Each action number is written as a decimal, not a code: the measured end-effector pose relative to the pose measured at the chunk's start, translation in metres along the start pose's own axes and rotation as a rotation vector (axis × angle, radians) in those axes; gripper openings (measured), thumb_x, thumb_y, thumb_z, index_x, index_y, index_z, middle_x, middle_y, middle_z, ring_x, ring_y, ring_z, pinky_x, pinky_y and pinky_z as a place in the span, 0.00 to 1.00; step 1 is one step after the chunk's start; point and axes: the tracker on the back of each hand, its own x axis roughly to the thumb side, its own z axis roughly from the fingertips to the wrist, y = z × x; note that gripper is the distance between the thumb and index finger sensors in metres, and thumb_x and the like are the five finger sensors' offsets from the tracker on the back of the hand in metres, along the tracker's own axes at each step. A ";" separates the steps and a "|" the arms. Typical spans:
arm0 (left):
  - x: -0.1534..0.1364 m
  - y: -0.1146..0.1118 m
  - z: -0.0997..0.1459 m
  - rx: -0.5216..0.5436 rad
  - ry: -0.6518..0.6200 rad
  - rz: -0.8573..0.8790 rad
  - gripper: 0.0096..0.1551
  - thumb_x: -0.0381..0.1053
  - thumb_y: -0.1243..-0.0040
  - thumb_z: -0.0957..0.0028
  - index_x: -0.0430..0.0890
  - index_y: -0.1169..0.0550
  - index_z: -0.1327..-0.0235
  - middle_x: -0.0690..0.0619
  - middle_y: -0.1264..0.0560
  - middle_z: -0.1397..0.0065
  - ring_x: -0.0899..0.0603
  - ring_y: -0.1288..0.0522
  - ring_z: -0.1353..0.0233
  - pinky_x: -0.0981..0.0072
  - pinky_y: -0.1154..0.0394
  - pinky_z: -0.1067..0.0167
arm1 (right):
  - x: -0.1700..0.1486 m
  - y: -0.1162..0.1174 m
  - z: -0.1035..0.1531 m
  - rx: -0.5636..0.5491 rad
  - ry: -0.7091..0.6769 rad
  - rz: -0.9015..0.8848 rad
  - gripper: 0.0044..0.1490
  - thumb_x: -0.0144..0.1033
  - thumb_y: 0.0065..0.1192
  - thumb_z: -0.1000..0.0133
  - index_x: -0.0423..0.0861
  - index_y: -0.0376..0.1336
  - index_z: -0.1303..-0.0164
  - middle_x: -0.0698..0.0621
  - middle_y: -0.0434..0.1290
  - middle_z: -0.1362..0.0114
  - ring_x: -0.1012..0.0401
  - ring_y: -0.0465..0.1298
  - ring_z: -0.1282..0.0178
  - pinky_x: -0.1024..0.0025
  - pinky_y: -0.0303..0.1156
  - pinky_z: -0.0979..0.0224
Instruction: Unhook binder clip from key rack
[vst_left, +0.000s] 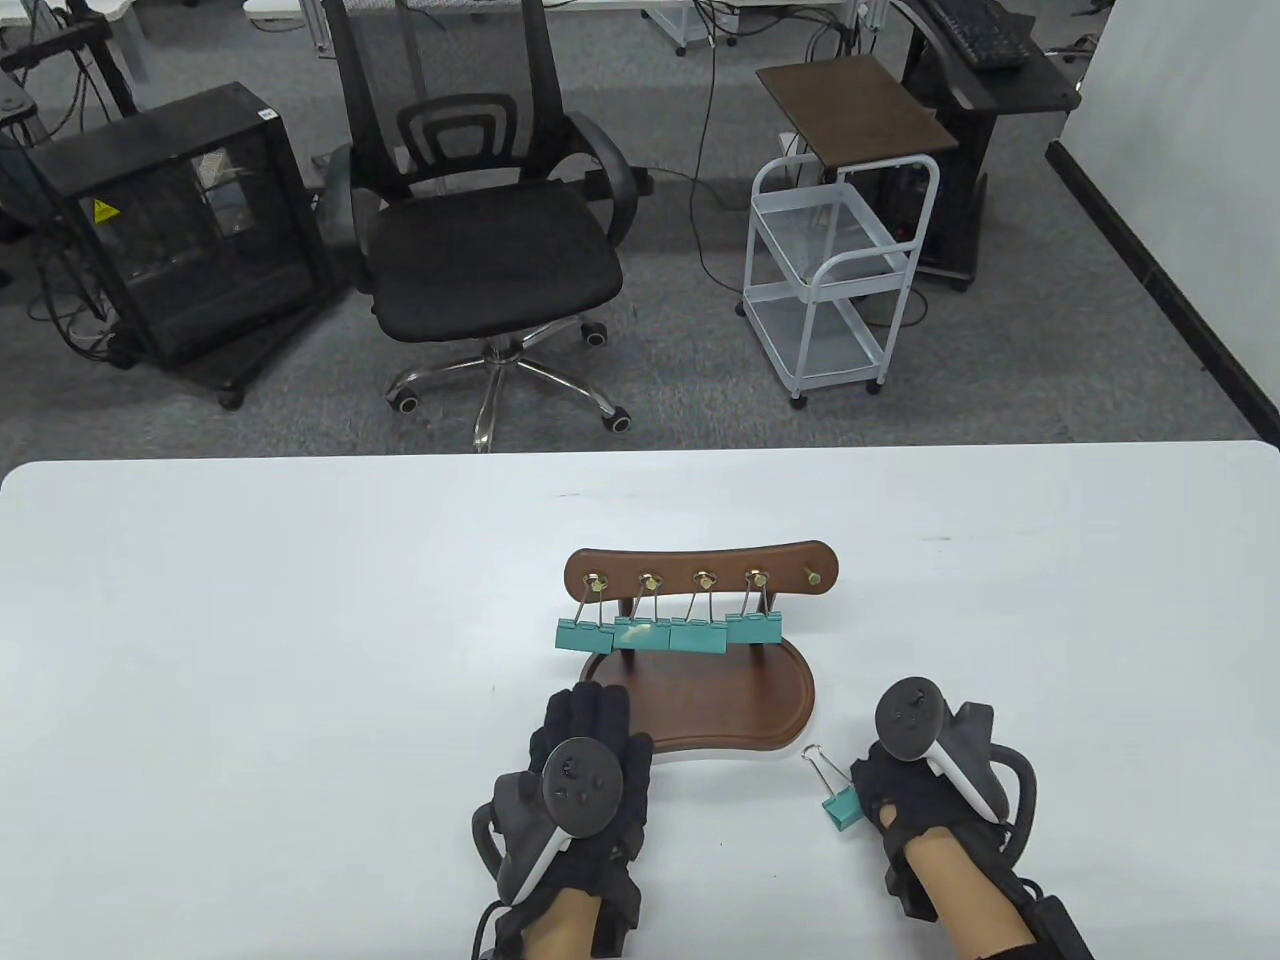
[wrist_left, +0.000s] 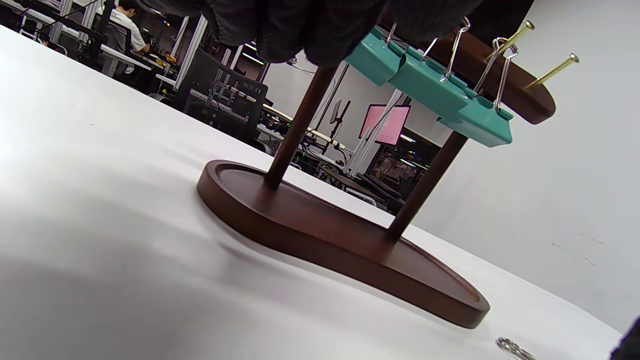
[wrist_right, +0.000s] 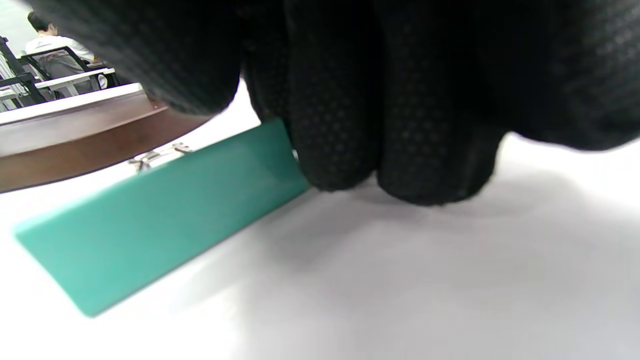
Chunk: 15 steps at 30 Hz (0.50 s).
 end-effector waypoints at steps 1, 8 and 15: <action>0.000 0.000 0.000 0.000 0.000 0.000 0.37 0.64 0.56 0.42 0.54 0.35 0.19 0.50 0.41 0.14 0.40 0.47 0.15 0.45 0.44 0.25 | 0.000 0.000 0.000 -0.002 0.001 -0.003 0.25 0.49 0.70 0.57 0.45 0.75 0.57 0.40 0.85 0.62 0.47 0.86 0.66 0.56 0.83 0.64; 0.000 0.000 0.000 0.005 0.000 -0.001 0.37 0.64 0.56 0.42 0.54 0.35 0.19 0.50 0.41 0.14 0.40 0.47 0.15 0.45 0.44 0.25 | -0.002 -0.002 0.003 -0.054 -0.004 -0.023 0.25 0.50 0.69 0.57 0.45 0.75 0.57 0.40 0.85 0.62 0.47 0.86 0.65 0.56 0.83 0.64; 0.000 0.000 0.000 0.007 -0.002 0.004 0.37 0.64 0.55 0.42 0.54 0.35 0.19 0.50 0.41 0.14 0.40 0.47 0.15 0.45 0.44 0.25 | 0.001 -0.009 0.012 -0.213 -0.089 -0.122 0.31 0.53 0.65 0.56 0.46 0.72 0.50 0.39 0.83 0.52 0.43 0.83 0.54 0.51 0.81 0.54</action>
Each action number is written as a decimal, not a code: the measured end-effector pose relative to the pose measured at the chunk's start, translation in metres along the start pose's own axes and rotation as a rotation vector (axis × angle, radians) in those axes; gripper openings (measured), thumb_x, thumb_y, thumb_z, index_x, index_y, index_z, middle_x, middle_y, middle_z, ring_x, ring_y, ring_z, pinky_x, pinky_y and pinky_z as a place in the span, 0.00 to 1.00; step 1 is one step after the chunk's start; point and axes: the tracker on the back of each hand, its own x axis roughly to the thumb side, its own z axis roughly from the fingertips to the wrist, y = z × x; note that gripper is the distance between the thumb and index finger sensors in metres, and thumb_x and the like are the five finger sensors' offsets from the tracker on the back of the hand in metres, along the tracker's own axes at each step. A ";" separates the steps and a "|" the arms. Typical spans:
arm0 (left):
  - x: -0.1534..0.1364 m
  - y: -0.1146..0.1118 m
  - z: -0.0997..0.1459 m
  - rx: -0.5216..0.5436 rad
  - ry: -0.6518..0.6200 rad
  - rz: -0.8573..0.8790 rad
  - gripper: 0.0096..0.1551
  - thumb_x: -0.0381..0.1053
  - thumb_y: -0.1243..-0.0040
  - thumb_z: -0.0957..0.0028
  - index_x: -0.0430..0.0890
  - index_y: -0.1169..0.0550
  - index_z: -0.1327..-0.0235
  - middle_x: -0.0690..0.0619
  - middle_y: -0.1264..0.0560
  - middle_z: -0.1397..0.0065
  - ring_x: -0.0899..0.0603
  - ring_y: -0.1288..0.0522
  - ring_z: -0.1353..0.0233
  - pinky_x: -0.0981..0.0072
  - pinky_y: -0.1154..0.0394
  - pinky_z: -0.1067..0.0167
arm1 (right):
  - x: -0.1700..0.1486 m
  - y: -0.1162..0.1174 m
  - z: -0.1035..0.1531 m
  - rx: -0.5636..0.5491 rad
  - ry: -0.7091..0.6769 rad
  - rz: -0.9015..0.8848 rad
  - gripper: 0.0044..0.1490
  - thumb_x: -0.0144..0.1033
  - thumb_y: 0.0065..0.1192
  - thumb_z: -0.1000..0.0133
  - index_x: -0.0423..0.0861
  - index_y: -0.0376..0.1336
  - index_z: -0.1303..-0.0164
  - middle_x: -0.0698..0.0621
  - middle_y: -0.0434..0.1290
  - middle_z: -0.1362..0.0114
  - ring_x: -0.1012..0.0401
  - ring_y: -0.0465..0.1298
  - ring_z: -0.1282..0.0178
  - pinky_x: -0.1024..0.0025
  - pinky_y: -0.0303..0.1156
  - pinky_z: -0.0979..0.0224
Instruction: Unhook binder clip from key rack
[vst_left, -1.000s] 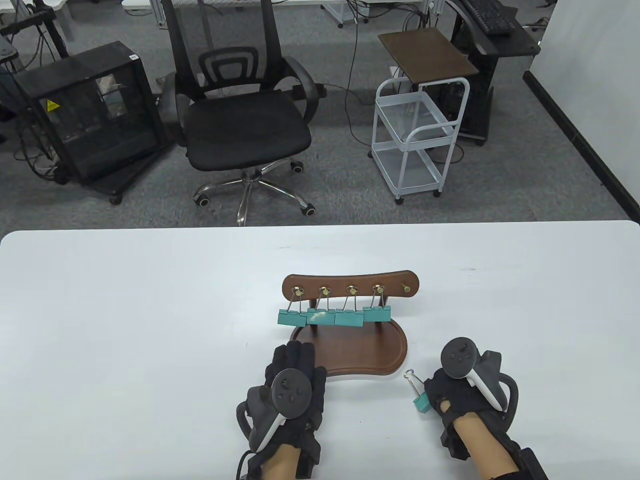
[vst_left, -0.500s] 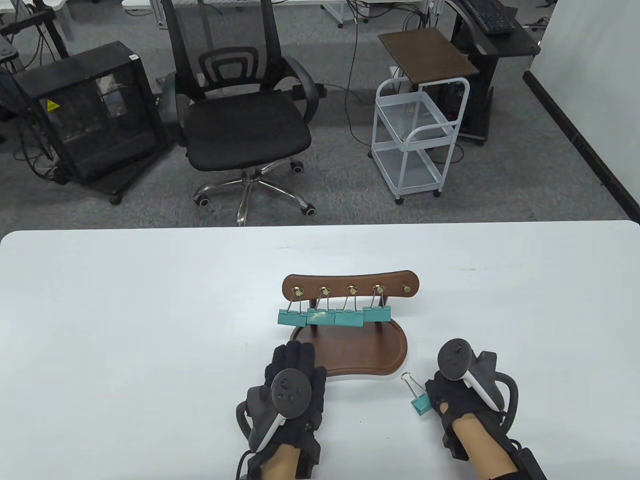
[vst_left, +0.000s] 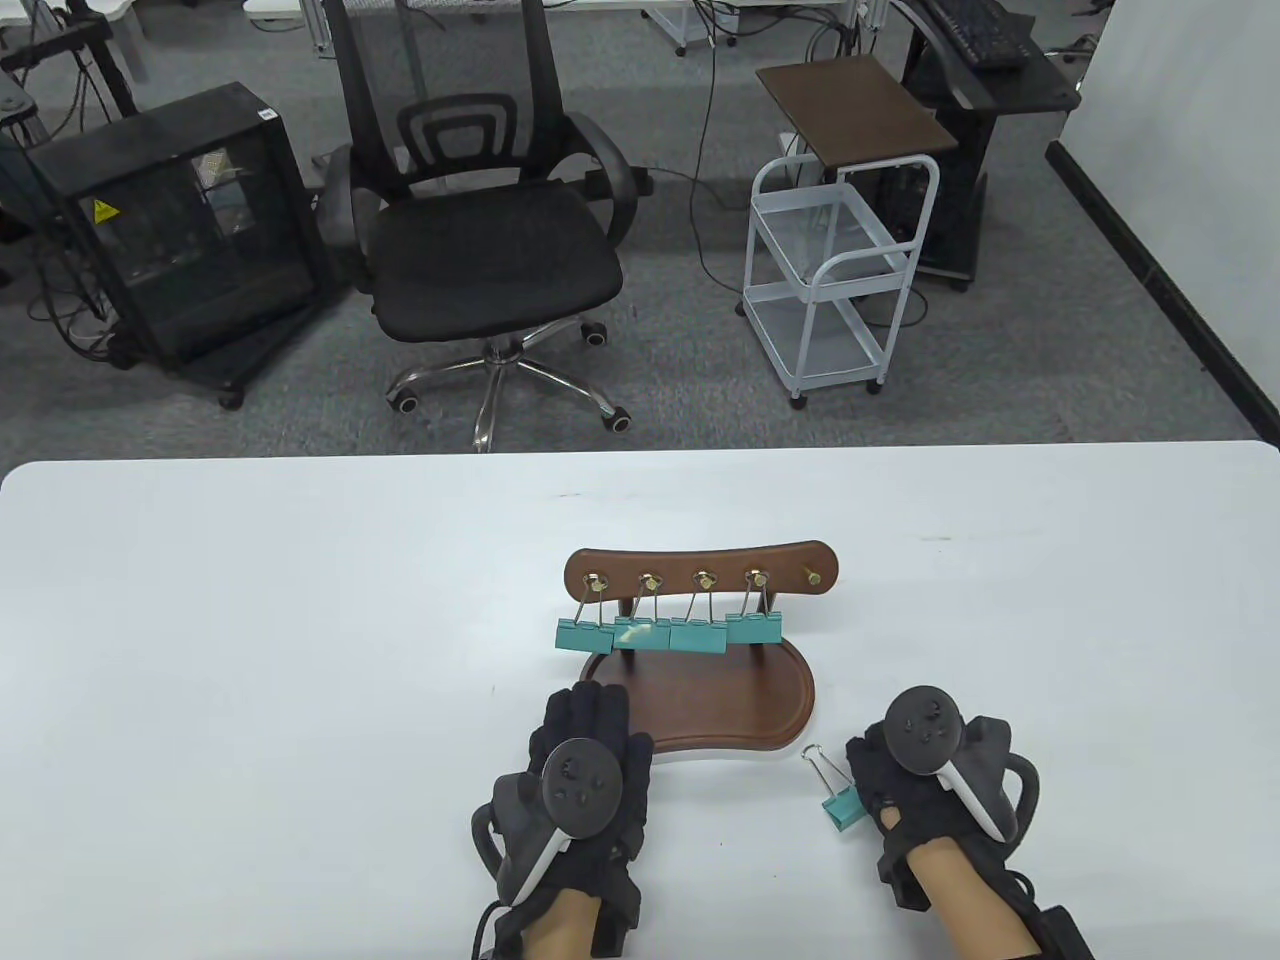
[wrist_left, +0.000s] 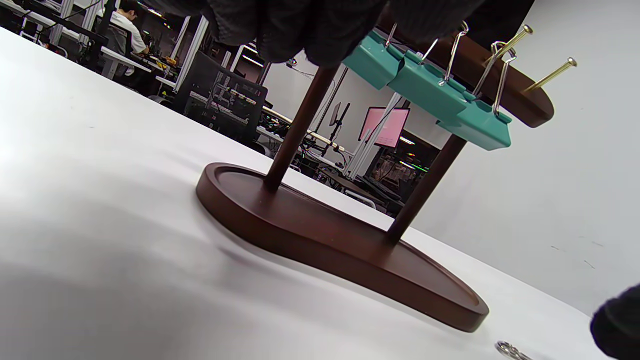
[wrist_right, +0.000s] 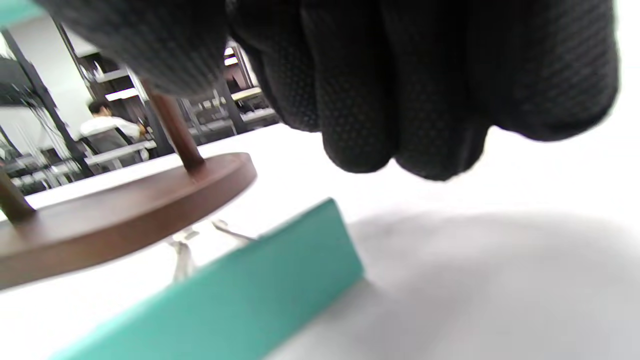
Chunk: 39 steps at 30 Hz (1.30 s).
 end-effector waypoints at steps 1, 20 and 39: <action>0.000 0.000 0.000 0.000 0.000 0.001 0.37 0.64 0.55 0.42 0.54 0.35 0.19 0.50 0.41 0.14 0.40 0.47 0.15 0.45 0.44 0.25 | 0.001 0.000 0.001 -0.014 -0.008 -0.014 0.32 0.54 0.65 0.56 0.46 0.70 0.48 0.38 0.81 0.49 0.42 0.81 0.51 0.50 0.80 0.50; 0.000 0.000 -0.001 0.001 -0.006 0.049 0.37 0.64 0.55 0.42 0.54 0.35 0.19 0.51 0.41 0.14 0.40 0.47 0.15 0.45 0.44 0.25 | 0.040 -0.003 -0.015 -0.200 -0.155 -0.752 0.42 0.55 0.63 0.54 0.46 0.58 0.34 0.37 0.63 0.28 0.38 0.62 0.30 0.48 0.65 0.30; 0.000 0.002 0.000 0.006 -0.010 0.060 0.36 0.64 0.55 0.42 0.54 0.35 0.19 0.51 0.41 0.14 0.40 0.47 0.15 0.45 0.44 0.25 | 0.053 0.044 -0.038 0.025 0.089 -1.243 0.46 0.58 0.63 0.54 0.46 0.54 0.31 0.36 0.61 0.27 0.38 0.62 0.30 0.48 0.66 0.30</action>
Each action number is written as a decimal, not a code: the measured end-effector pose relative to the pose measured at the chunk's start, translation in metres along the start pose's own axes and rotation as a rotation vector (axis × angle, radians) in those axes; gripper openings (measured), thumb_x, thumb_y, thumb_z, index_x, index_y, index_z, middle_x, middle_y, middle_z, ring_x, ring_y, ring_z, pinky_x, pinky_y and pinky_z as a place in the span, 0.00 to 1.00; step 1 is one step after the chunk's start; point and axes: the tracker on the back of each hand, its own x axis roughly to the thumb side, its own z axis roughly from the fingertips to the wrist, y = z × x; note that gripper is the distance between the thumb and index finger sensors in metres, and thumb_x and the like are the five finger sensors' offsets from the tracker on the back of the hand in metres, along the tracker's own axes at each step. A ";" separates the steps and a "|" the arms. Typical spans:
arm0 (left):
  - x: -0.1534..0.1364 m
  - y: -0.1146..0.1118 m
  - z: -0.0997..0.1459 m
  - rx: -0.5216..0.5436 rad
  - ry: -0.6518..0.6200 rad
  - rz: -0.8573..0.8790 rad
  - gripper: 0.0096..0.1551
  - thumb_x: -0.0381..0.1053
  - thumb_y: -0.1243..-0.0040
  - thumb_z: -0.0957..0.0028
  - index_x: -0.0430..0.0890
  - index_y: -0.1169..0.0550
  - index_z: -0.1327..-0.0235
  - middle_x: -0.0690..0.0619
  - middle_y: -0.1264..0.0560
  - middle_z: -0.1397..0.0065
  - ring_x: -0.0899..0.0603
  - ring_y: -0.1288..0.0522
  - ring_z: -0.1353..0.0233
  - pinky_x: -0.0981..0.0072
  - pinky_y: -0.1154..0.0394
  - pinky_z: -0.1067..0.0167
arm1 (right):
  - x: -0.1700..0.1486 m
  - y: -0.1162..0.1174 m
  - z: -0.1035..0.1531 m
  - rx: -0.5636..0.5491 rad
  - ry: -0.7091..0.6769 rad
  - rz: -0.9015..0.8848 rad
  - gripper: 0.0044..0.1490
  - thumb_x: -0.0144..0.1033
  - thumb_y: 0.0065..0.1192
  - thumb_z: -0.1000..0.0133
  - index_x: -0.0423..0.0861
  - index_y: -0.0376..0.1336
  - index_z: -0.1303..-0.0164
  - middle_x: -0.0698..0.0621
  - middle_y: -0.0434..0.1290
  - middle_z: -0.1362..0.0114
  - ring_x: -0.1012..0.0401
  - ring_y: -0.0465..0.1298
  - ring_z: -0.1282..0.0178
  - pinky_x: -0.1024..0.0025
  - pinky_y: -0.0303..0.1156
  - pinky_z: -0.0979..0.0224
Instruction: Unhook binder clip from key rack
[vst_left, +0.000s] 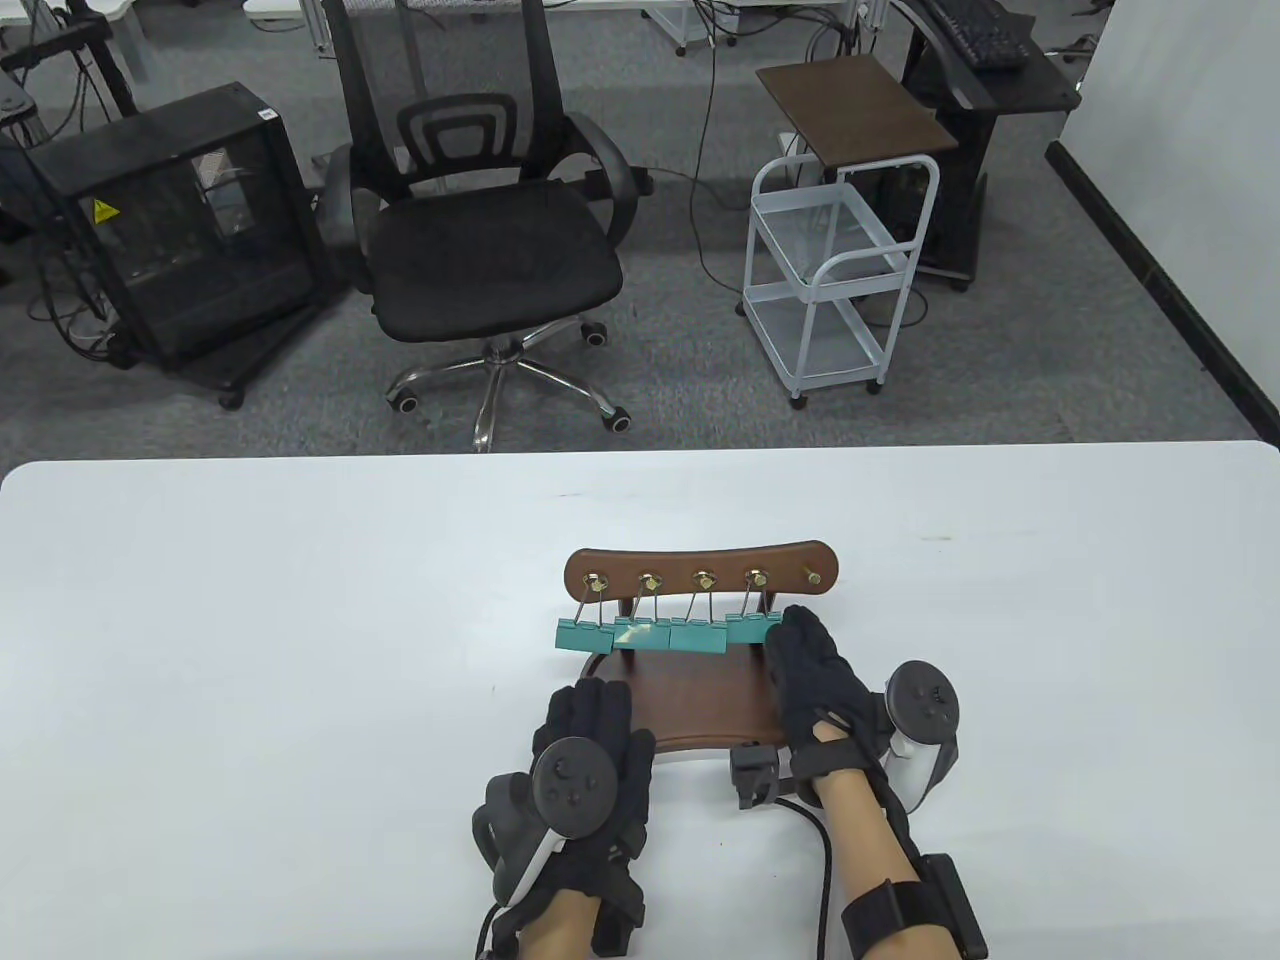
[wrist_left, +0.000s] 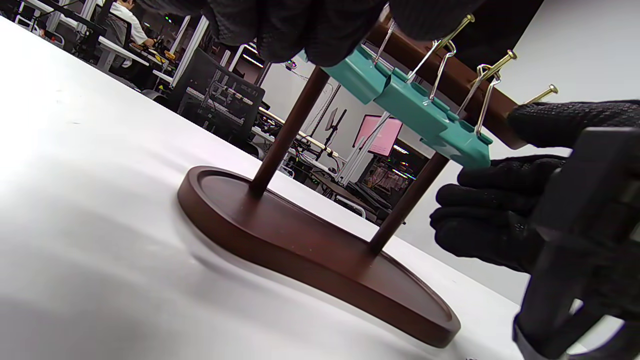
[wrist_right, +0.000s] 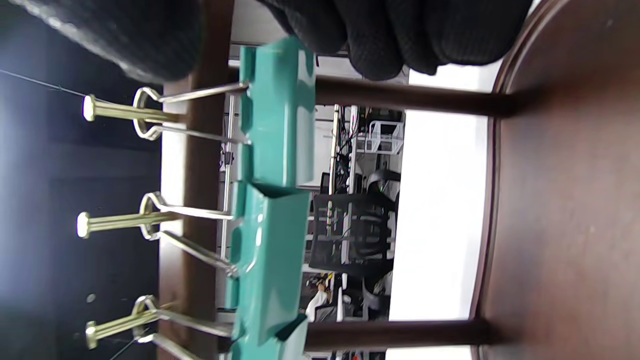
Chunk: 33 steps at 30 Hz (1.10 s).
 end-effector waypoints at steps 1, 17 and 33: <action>0.000 0.000 0.000 0.001 0.000 0.000 0.36 0.64 0.55 0.42 0.54 0.35 0.19 0.50 0.41 0.14 0.40 0.47 0.15 0.45 0.44 0.25 | 0.000 0.001 -0.001 0.010 0.003 -0.014 0.46 0.57 0.63 0.53 0.46 0.53 0.30 0.36 0.61 0.27 0.38 0.62 0.30 0.48 0.66 0.30; 0.000 0.001 0.001 0.003 0.000 -0.011 0.36 0.64 0.55 0.42 0.54 0.35 0.19 0.50 0.41 0.14 0.40 0.47 0.15 0.45 0.44 0.25 | 0.001 0.000 -0.008 0.057 0.039 -0.042 0.39 0.47 0.66 0.53 0.48 0.57 0.33 0.38 0.70 0.32 0.41 0.71 0.35 0.52 0.74 0.36; 0.000 0.001 0.001 -0.003 0.007 -0.018 0.36 0.64 0.55 0.42 0.54 0.35 0.19 0.50 0.41 0.14 0.40 0.47 0.15 0.45 0.44 0.25 | 0.002 -0.004 -0.007 0.015 0.003 -0.046 0.34 0.44 0.65 0.53 0.49 0.61 0.36 0.40 0.74 0.35 0.43 0.75 0.38 0.54 0.77 0.39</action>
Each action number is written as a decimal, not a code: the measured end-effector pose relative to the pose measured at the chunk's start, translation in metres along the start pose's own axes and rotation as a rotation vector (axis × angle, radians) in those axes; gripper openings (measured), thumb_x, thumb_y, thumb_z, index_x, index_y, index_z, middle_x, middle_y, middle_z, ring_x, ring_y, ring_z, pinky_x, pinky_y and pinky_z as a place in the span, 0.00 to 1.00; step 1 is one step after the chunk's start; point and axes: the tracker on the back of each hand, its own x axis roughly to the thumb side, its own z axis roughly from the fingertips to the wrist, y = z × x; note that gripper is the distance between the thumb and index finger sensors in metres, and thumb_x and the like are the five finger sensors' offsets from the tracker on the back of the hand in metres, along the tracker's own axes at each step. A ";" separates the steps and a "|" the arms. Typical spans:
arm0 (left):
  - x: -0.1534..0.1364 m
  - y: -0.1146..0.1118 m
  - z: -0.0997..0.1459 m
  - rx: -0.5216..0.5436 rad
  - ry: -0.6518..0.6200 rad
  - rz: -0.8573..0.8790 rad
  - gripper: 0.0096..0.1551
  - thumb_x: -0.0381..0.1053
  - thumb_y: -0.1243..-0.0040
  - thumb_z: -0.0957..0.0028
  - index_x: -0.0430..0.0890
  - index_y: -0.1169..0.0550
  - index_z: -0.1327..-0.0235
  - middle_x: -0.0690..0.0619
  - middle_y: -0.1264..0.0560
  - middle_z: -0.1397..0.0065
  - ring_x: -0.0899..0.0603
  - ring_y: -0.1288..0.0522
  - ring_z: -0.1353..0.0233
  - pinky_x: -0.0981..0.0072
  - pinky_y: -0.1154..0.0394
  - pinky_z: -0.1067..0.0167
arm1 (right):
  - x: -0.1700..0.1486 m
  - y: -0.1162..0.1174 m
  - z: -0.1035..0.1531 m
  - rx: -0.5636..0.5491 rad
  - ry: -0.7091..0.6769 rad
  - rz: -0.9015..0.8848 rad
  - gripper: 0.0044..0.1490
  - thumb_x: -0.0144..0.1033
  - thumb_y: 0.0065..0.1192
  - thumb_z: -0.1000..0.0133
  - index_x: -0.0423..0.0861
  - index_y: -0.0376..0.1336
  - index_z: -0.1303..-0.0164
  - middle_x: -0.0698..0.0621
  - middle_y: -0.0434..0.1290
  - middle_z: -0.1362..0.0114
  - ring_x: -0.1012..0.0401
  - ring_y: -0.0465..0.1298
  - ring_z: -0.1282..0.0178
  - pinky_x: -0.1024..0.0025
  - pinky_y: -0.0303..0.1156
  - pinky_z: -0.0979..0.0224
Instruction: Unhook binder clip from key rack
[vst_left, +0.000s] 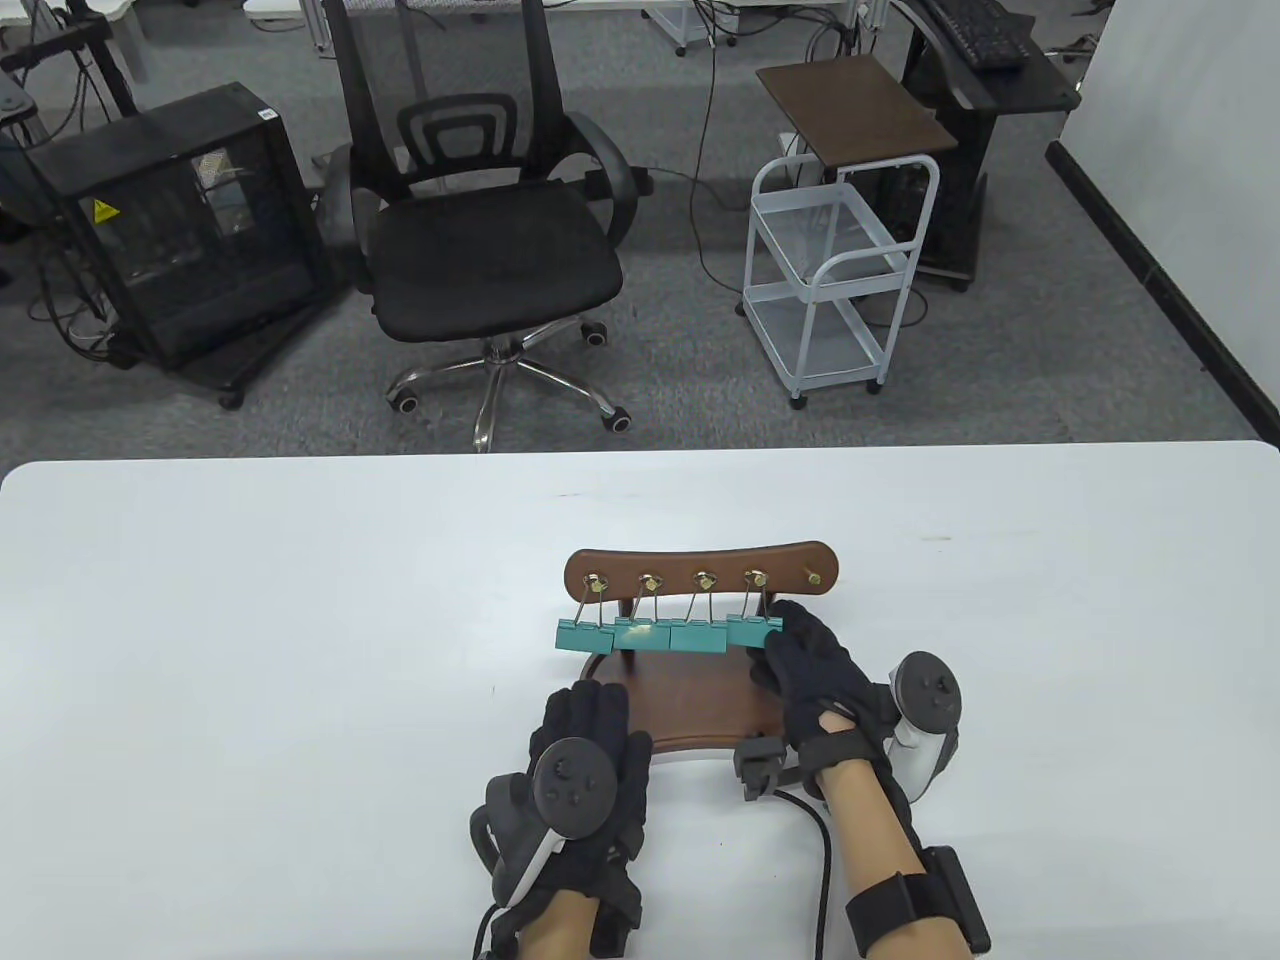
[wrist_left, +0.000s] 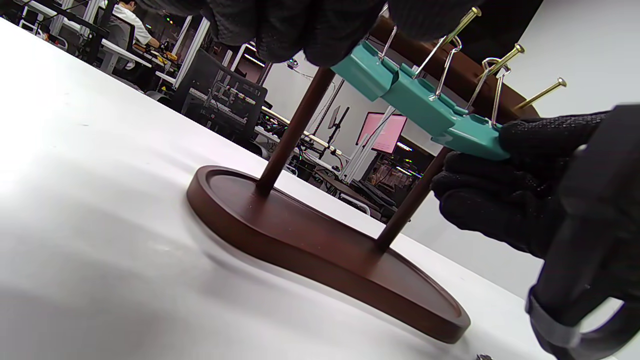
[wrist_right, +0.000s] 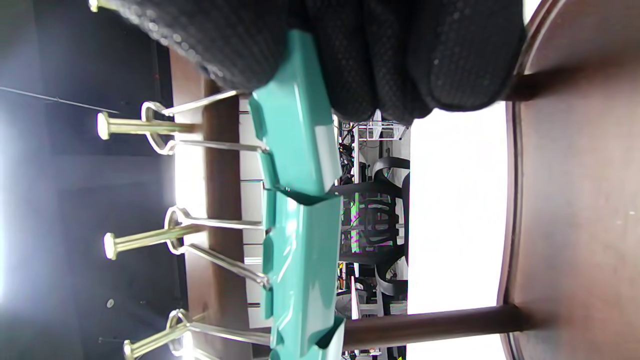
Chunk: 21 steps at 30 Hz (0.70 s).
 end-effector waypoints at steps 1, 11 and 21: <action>0.000 0.000 0.000 0.000 -0.001 -0.002 0.36 0.64 0.55 0.42 0.54 0.35 0.19 0.50 0.41 0.14 0.40 0.47 0.15 0.45 0.44 0.25 | 0.000 0.000 0.000 -0.003 -0.004 -0.001 0.34 0.44 0.65 0.53 0.50 0.61 0.36 0.40 0.74 0.35 0.43 0.75 0.38 0.54 0.77 0.39; 0.000 0.000 0.000 -0.004 0.001 -0.008 0.36 0.64 0.55 0.42 0.54 0.35 0.19 0.50 0.41 0.14 0.40 0.47 0.15 0.45 0.44 0.25 | 0.003 -0.005 0.000 -0.009 -0.048 -0.018 0.33 0.44 0.66 0.54 0.50 0.62 0.37 0.40 0.75 0.37 0.44 0.77 0.39 0.55 0.77 0.40; 0.000 0.000 0.000 -0.009 0.003 -0.016 0.36 0.64 0.55 0.42 0.54 0.35 0.19 0.50 0.41 0.14 0.40 0.47 0.15 0.45 0.44 0.25 | 0.006 -0.004 0.001 0.019 -0.059 -0.059 0.34 0.43 0.66 0.54 0.51 0.62 0.37 0.41 0.75 0.36 0.44 0.76 0.38 0.55 0.77 0.38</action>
